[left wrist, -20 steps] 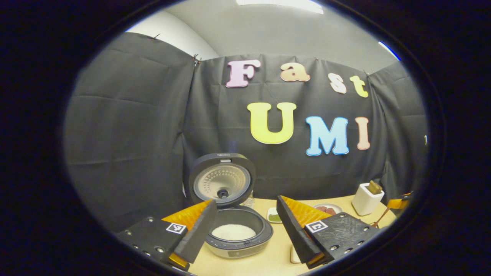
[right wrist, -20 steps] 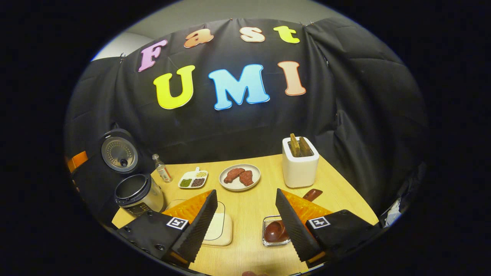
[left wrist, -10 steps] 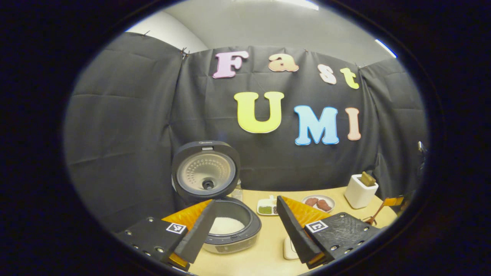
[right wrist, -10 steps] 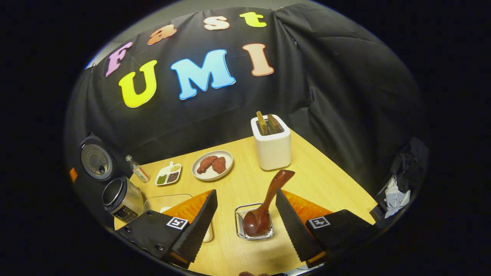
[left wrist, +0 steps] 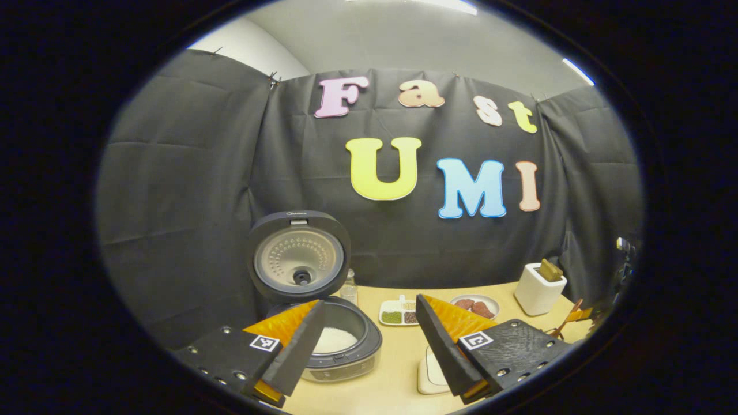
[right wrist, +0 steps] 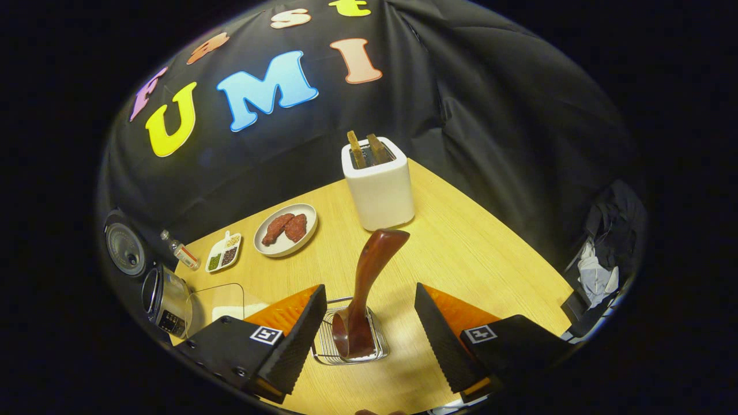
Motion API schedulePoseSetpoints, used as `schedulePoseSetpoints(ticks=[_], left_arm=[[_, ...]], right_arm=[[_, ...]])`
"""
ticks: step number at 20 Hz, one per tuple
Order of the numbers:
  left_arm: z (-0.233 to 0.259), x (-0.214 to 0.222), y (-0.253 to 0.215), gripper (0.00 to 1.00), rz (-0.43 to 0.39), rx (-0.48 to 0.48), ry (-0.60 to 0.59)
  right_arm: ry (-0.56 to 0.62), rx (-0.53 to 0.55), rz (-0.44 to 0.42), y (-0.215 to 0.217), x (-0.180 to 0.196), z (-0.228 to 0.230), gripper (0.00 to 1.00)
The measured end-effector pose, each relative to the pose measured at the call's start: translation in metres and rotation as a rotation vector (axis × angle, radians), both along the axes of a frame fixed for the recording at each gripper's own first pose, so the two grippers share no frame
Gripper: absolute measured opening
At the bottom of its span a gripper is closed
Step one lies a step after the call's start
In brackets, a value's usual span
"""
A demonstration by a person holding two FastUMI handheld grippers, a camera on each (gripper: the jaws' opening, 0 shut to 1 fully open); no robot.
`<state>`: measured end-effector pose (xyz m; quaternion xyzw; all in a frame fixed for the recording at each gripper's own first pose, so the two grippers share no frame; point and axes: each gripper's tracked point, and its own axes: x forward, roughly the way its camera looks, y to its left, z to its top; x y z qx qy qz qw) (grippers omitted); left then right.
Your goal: Close the left gripper, press the button to open the rice cooker; take a wooden spoon from the chopstick holder with the right hand, scoop a spoonful of rice and pour it into the rice cooker, then put the wooden spoon back into the chopstick holder.
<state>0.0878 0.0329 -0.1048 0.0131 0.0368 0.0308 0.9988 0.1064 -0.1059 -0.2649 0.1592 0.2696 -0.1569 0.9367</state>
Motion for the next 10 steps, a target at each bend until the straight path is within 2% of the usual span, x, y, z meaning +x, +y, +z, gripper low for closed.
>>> schedulePoseSetpoints(ticks=[4, 5, 6, 8, 9, 10], left_arm=[[-0.014, 0.000, -0.001, 0.98, 0.016, -0.012, 0.030], [-0.017, -0.001, 0.000, 0.97, 0.022, -0.013, 0.039], [-0.019, -0.001, 0.000, 0.98, 0.026, -0.015, 0.045], [-0.023, -0.003, -0.001, 0.97, 0.033, -0.016, 0.056], [-0.025, -0.003, -0.001, 0.97, 0.036, -0.013, 0.060], [-0.027, -0.004, -0.001, 0.98, 0.039, -0.010, 0.065]], right_arm=[[0.020, 0.040, -0.010, -0.008, 0.011, -0.012, 0.98], [0.021, 0.052, -0.002, -0.007, 0.016, -0.013, 0.93], [0.022, 0.067, 0.009, -0.006, 0.022, -0.017, 0.98], [0.016, 0.093, 0.029, -0.002, 0.033, -0.019, 0.98], [0.012, 0.103, 0.033, -0.001, 0.037, -0.019, 0.92], [0.010, 0.113, 0.037, -0.001, 0.043, -0.021, 0.96]])
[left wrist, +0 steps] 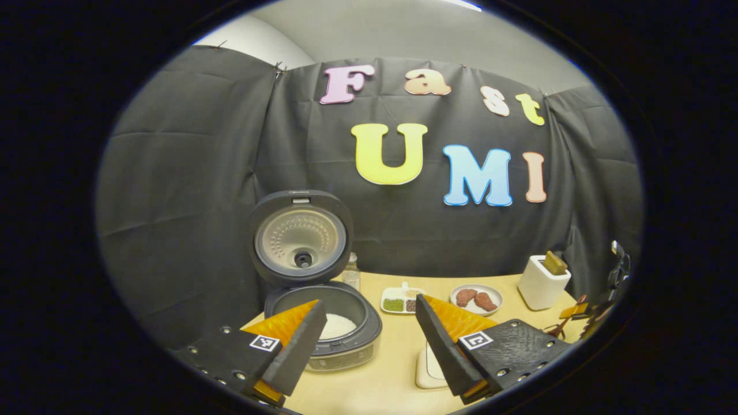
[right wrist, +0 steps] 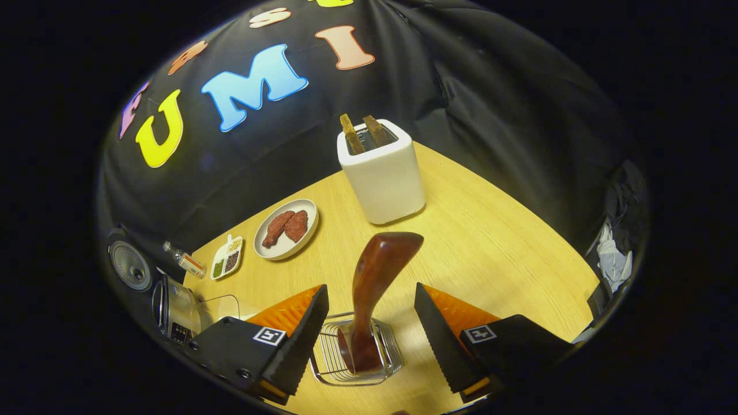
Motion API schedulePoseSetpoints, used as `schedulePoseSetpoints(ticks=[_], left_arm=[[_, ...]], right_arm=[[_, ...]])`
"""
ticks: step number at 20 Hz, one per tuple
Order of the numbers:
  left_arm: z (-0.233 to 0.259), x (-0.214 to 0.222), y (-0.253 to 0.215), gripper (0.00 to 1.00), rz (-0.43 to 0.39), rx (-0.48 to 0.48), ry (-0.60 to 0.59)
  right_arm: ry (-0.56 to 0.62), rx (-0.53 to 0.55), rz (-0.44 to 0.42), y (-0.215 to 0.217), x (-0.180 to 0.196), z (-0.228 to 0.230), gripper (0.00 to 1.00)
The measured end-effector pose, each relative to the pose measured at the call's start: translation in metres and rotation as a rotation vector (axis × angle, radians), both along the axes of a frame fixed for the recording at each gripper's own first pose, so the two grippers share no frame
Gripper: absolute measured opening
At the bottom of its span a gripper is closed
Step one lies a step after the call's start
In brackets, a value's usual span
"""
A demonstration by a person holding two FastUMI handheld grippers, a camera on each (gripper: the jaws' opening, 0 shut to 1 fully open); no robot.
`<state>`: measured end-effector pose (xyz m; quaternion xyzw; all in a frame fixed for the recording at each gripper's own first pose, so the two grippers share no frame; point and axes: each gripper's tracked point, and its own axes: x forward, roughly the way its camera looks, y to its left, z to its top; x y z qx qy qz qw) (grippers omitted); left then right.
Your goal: Close the left gripper, press the button to open the rice cooker; take a wooden spoon from the chopstick holder with the right hand, scoop a spoonful of rice and pour it into the rice cooker, then put the wooden spoon back into the chopstick holder.
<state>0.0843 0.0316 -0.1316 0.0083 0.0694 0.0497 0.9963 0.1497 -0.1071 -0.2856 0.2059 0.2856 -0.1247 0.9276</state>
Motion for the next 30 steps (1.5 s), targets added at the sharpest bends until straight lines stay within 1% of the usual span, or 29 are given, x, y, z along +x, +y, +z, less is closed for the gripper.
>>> schedulePoseSetpoints(ticks=[1, 2, 3, 4, 5, 6, 7, 8, 10, 11, 12, 13, 14, 15, 17, 18, 21, 23, 24, 26, 27, 28, 30], left_arm=[[-0.001, 0.000, 0.000, 0.97, 0.002, 0.002, 0.005], [-0.003, 0.000, -0.002, 0.98, 0.004, -0.003, 0.013], [-0.004, 0.001, -0.002, 0.98, 0.007, -0.016, 0.020], [-0.005, 0.001, -0.001, 0.98, 0.014, -0.029, 0.025], [-0.006, 0.002, -0.001, 0.98, 0.020, -0.041, 0.030], [-0.006, 0.002, 0.000, 0.98, 0.028, -0.046, 0.031], [-0.004, 0.002, 0.003, 0.97, 0.036, -0.046, 0.031], [-0.002, 0.001, 0.003, 0.98, 0.040, -0.045, 0.032], [-0.002, 0.000, 0.001, 0.97, 0.038, -0.040, 0.038], [-0.002, -0.001, 0.000, 0.97, 0.034, -0.039, 0.042], [-0.002, 0.001, -0.002, 0.98, 0.029, -0.039, 0.044], [-0.001, 0.002, -0.005, 0.98, 0.025, -0.039, 0.046], [-0.001, 0.002, -0.007, 0.97, 0.021, -0.030, 0.053], [0.000, 0.003, -0.011, 0.98, 0.013, -0.013, 0.059], [0.007, 0.009, -0.025, 0.96, -0.032, 0.014, 0.052], [0.011, 0.013, -0.034, 0.98, -0.062, 0.018, 0.043], [0.017, 0.023, -0.046, 0.96, -0.118, 0.005, 0.041], [0.018, 0.026, -0.057, 0.99, -0.173, -0.022, 0.039], [0.017, 0.027, -0.058, 0.97, -0.198, -0.024, 0.037], [0.014, 0.030, -0.059, 0.98, -0.246, -0.020, 0.044], [0.014, 0.030, -0.059, 0.96, -0.269, -0.023, 0.047], [0.015, 0.031, -0.058, 0.98, -0.291, -0.028, 0.047], [0.018, 0.035, -0.053, 0.96, -0.326, -0.036, 0.044]], right_arm=[[-0.001, 0.013, 0.007, 0.000, 0.005, 0.000, 0.89], [-0.002, 0.026, 0.012, 0.001, 0.009, -0.001, 0.88], [0.001, 0.036, 0.014, 0.000, 0.013, -0.003, 0.82], [0.006, 0.044, 0.011, -0.001, 0.015, -0.004, 0.70], [0.008, 0.051, 0.005, -0.005, 0.017, -0.004, 0.54], [0.004, 0.058, -0.005, -0.008, 0.020, -0.002, 0.46], [0.005, 0.068, -0.012, -0.008, 0.020, 0.001, 0.40], [0.009, 0.082, -0.007, -0.006, 0.022, -0.001, 0.23], [0.017, 0.102, -0.012, -0.002, 0.013, 0.003, 0.25], [0.017, 0.114, -0.012, -0.005, 0.020, 0.001, 0.25], [0.004, 0.117, -0.014, -0.005, 0.017, 0.006, 0.25], [-0.008, 0.107, -0.009, -0.004, 0.017, 0.009, 0.19], [-0.021, 0.091, 0.004, -0.001, 0.014, 0.015, 0.20], [-0.033, 0.073, 0.024, 0.001, 0.010, 0.021, 0.19], [-0.052, 0.045, 0.044, 0.000, 0.003, 0.034, 0.19], [-0.060, 0.038, 0.041, -0.001, -0.002, 0.041, 0.19], [-0.108, 0.050, -0.012, -0.003, -0.014, 0.067, 0.19], [-0.138, 0.054, -0.069, -0.009, -0.025, 0.084, 0.19], [-0.154, 0.051, -0.091, -0.012, -0.032, 0.093, 0.19], [-0.168, 0.054, -0.129, -0.012, -0.047, 0.105, 0.19], [-0.179, 0.052, -0.153, -0.015, -0.054, 0.112, 0.19], [-0.189, 0.045, -0.178, -0.017, -0.063, 0.118, 0.19], [-0.209, 0.023, -0.223, -0.016, -0.082, 0.131, 0.20]])
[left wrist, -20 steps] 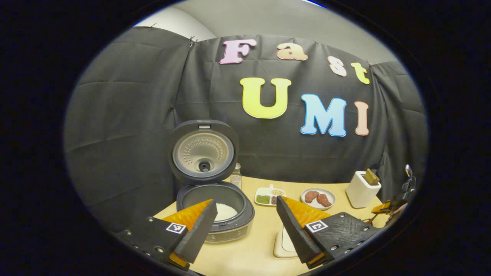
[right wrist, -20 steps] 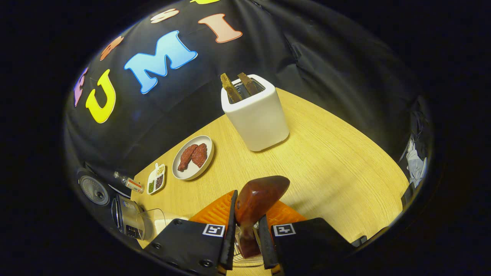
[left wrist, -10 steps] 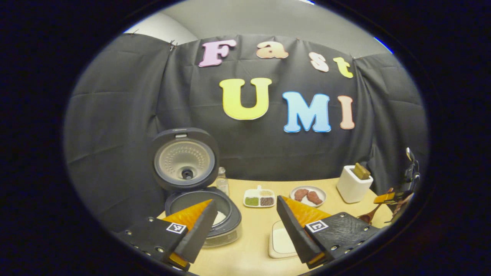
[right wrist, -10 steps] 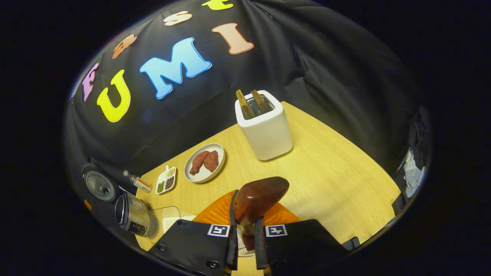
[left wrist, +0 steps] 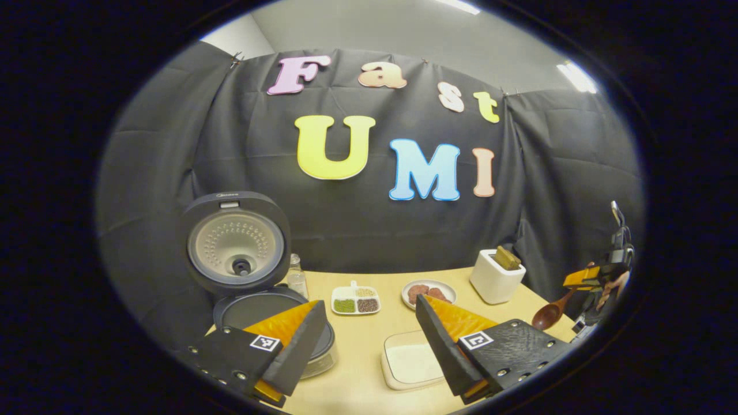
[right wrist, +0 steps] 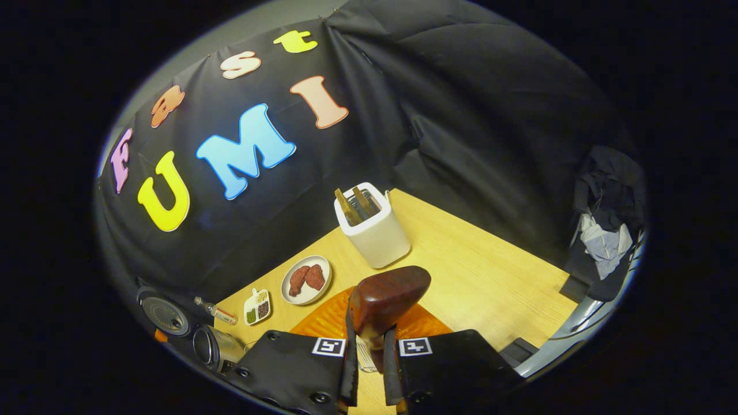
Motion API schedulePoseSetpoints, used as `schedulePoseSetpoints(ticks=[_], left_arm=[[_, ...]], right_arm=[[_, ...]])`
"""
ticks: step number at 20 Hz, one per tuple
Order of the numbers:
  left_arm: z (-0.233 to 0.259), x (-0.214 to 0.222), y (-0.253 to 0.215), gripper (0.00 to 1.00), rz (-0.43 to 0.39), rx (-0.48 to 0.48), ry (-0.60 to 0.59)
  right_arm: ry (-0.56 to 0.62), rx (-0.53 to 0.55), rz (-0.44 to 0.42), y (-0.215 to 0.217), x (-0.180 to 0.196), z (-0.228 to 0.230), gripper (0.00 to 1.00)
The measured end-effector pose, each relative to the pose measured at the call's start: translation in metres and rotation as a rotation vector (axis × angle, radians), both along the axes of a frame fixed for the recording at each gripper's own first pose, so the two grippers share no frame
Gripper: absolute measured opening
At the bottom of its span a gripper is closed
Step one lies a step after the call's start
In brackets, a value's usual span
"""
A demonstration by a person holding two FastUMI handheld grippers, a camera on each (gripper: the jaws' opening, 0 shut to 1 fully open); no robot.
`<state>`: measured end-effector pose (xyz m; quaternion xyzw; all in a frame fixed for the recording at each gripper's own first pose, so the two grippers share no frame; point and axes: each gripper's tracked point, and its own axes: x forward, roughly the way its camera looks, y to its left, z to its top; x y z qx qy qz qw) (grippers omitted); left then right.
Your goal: Close the left gripper, press the button to open the rice cooker; take a wooden spoon from the chopstick holder with the right hand, scoop a spoonful of rice and pour it into the rice cooker, then put the wooden spoon back into the chopstick holder.
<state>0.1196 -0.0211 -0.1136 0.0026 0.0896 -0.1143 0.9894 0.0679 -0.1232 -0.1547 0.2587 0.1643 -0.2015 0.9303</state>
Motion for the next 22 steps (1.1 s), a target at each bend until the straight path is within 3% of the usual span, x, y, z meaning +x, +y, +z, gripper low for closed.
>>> schedulePoseSetpoints(ticks=[6, 12, 13, 18, 22], left_arm=[[0.005, 0.014, 0.024, 0.97, -0.056, -0.043, -0.010], [-0.003, 0.003, 0.064, 0.97, -0.045, -0.060, -0.007], [-0.001, -0.001, 0.074, 0.97, -0.033, -0.063, -0.010], [-0.001, -0.025, 0.135, 0.96, 0.084, -0.067, -0.014], [-0.003, -0.047, 0.182, 0.96, 0.192, -0.035, -0.017]], right_arm=[[-0.034, -0.038, -0.050, 0.041, -0.043, 0.036, 0.19], [-0.069, -0.051, 0.051, 0.116, -0.014, 0.056, 0.19], [-0.072, -0.057, 0.079, 0.129, -0.005, 0.057, 0.16], [-0.075, -0.078, 0.223, 0.191, 0.039, 0.055, 0.19], [-0.052, -0.092, 0.301, 0.223, 0.071, 0.039, 0.16]])
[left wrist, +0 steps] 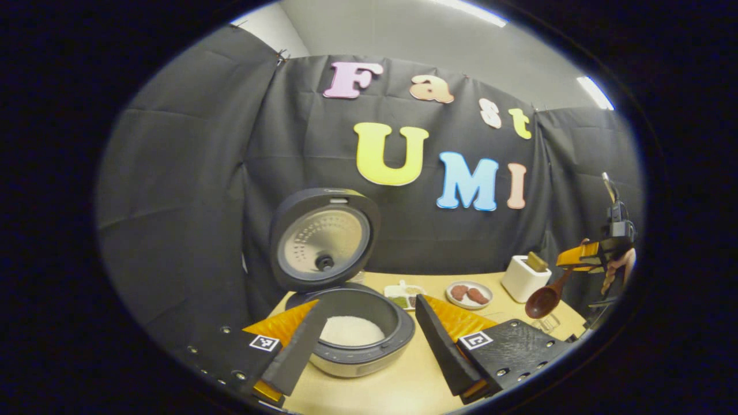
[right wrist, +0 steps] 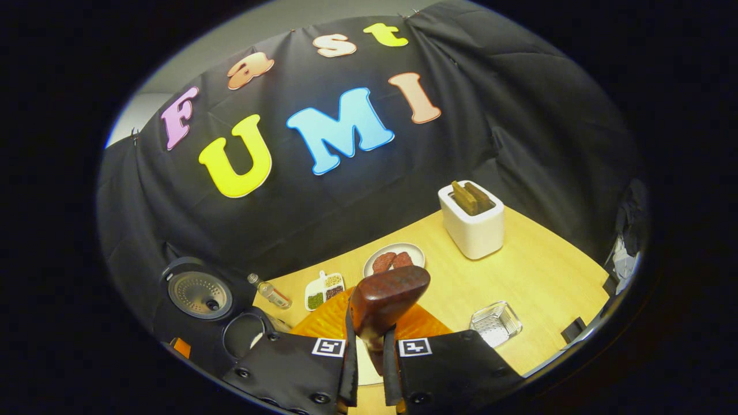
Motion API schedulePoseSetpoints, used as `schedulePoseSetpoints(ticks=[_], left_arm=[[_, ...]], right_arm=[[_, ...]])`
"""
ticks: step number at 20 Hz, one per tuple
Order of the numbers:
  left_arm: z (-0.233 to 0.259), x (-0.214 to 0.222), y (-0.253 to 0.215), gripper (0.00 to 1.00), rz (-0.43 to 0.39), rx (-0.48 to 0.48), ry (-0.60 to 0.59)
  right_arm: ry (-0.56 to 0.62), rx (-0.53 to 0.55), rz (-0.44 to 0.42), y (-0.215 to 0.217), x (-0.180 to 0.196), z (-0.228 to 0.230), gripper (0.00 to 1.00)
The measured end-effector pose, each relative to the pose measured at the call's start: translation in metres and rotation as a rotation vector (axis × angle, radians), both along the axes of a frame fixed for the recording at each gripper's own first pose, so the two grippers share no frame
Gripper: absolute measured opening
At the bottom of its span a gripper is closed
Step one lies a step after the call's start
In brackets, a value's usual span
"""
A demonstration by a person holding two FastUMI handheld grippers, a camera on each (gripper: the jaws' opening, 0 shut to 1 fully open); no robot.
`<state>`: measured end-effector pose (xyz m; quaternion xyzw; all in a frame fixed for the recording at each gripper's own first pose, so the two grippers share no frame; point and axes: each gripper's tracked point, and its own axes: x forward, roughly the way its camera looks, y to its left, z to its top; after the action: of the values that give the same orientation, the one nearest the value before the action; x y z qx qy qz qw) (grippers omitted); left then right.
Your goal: Close the left gripper, press the button to open the rice cooker; take a wooden spoon from the chopstick holder with the right hand, scoop a spoonful of rice and pour it into the rice cooker, then put the wooden spoon back into the chopstick holder.
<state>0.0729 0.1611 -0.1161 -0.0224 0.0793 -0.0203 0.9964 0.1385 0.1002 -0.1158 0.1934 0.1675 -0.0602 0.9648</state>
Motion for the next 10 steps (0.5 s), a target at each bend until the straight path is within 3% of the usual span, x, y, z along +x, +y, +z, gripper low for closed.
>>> schedulePoseSetpoints(ticks=[10], left_arm=[[-0.041, -0.035, 0.063, 0.97, 0.235, -0.068, 0.125]], right_arm=[[0.063, -0.072, 0.048, 0.026, 0.064, -0.078, 0.19]])
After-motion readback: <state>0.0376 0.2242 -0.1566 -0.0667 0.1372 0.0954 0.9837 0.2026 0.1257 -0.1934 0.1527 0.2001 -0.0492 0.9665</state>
